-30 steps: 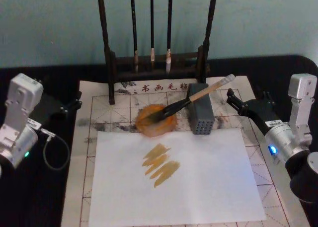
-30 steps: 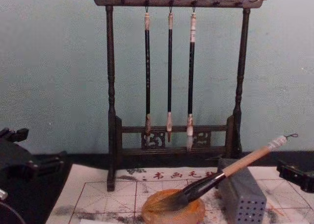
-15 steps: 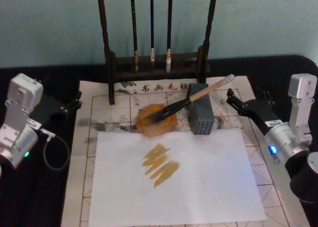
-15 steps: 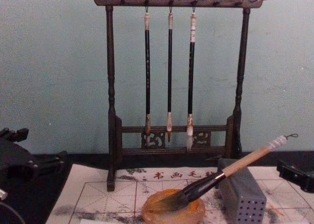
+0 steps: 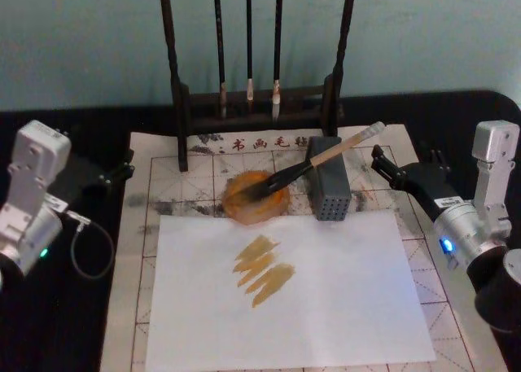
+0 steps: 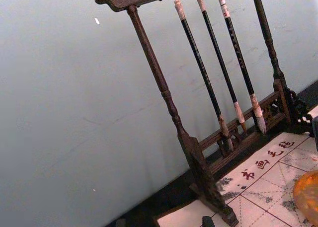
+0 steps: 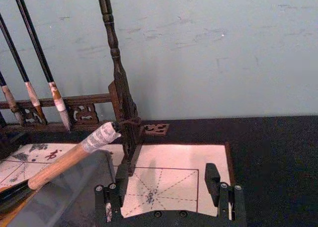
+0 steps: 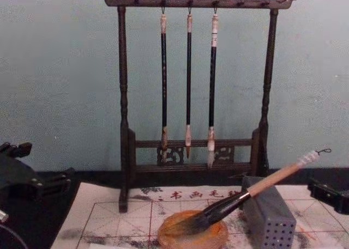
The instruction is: Pick up the brush from the inkstone, write on the paper, then place the brush back to its original position.
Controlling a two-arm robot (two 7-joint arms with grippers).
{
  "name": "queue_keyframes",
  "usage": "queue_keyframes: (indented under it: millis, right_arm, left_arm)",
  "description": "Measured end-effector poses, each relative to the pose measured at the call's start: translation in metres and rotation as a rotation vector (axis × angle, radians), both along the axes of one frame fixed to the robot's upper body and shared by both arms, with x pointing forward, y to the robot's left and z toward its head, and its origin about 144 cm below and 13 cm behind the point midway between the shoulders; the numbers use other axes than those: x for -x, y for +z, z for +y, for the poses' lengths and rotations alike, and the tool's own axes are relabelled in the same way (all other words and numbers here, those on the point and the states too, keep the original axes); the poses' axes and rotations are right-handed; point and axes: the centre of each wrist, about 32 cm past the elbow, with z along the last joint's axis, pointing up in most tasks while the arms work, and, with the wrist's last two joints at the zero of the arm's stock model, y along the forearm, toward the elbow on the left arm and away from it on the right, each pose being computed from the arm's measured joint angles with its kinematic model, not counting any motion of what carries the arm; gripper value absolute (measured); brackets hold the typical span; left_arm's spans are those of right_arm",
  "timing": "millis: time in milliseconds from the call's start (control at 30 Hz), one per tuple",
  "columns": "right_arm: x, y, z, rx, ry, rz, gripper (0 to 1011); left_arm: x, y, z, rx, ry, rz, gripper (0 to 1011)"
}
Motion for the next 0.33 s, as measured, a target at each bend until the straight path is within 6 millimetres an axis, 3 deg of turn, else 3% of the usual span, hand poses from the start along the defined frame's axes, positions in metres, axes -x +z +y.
queue_keyframes:
  millis: [333]
  right_arm:
    - [0.0,0.0,0.0,0.0,0.0,0.0,1000]
  left_arm:
    - [0.0,0.0,0.0,0.0,0.0,0.0,1001]
